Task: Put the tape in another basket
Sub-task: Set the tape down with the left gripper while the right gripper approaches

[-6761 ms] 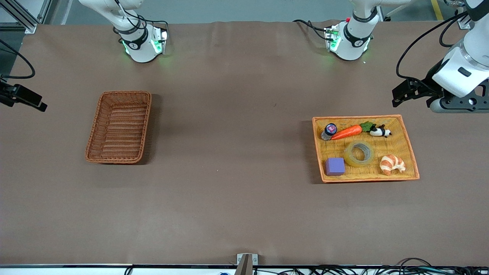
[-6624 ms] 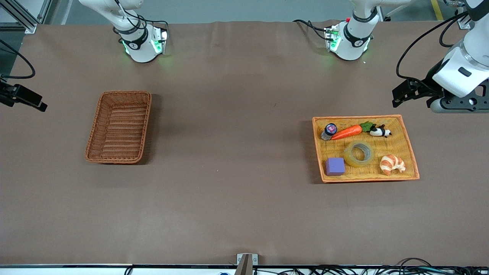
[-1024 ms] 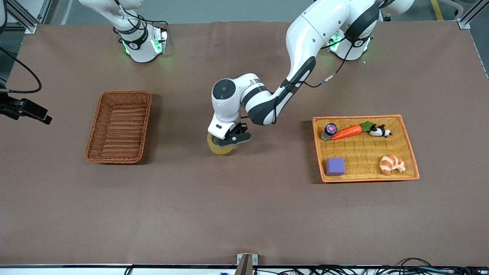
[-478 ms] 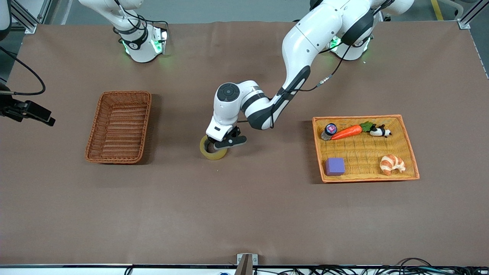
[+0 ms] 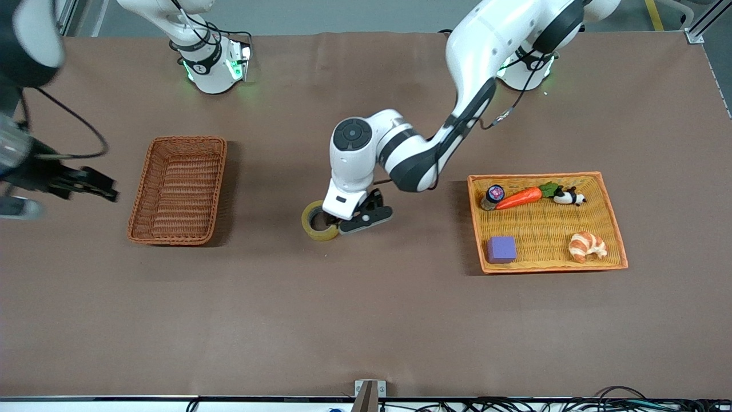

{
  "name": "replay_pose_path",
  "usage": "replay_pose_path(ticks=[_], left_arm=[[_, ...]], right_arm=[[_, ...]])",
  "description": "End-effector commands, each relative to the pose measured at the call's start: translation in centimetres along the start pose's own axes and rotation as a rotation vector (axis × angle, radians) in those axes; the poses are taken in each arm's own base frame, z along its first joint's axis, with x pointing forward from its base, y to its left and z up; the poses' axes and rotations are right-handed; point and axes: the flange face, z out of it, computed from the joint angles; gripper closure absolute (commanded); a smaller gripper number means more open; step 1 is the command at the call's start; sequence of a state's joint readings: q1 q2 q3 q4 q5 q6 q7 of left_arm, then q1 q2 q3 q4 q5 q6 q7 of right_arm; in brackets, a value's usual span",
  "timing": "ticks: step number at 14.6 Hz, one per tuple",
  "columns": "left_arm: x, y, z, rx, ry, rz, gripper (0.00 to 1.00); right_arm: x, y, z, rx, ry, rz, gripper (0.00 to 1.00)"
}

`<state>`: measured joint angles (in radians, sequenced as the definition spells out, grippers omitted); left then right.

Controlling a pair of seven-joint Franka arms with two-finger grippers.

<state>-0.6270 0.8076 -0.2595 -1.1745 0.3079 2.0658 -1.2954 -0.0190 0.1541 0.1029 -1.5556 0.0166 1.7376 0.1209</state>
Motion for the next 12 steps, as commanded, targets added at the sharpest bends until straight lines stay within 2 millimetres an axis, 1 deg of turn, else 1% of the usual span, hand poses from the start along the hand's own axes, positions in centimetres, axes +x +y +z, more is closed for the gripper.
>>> replay_pose_path(ticks=[1,2,3,4,5,6,7,8,9,11,12], left_arm=[[4.7,-3.8,-4.7,0.015,0.002,-0.008,0.00],[5.9,-5.5,-6.0,0.016,-0.001,-0.015,0.00],[7.6,-7.5,-7.6,0.011,-0.005,-0.008,0.00],[8.4,-8.9,-9.5,-0.009,-0.015,0.028,0.00],[10.1,-11.0,-10.9,-0.020,-0.021,0.054,0.00],[10.8,-12.5,-12.7,-0.034,-0.021,0.093,0.00],[12.0,-14.4,-14.3,-0.035,-0.005,0.109,0.00],[12.8,-16.1,-15.8,-0.024,0.009,0.125,0.00],[12.8,-17.4,-17.3,-0.011,0.016,0.150,0.00],[13.8,-19.9,-19.2,-0.014,-0.002,0.218,0.00],[13.9,-20.8,-20.4,-0.026,-0.017,0.247,0.00]], right_arm=[[-0.9,-7.7,6.1,0.017,0.009,-0.010,0.00],[-1.4,-10.5,8.2,0.031,0.021,0.003,0.00],[-2.0,-12.6,10.7,0.028,0.019,-0.015,0.00],[-2.4,-14.3,12.9,0.027,0.008,-0.048,0.00],[-2.6,-16.0,14.7,0.038,0.000,-0.071,0.00],[-2.5,-17.3,16.7,0.055,-0.003,-0.082,0.00],[-2.6,-18.9,18.9,0.066,-0.004,-0.102,0.00],[-2.9,-19.6,20.9,0.067,-0.014,-0.108,0.00],[-3.4,-20.5,22.7,0.058,-0.011,-0.132,0.00],[-4.8,-23.1,26.3,0.050,-0.015,-0.135,0.00],[-5.5,-24.4,28.0,0.035,-0.016,-0.149,0.00]])
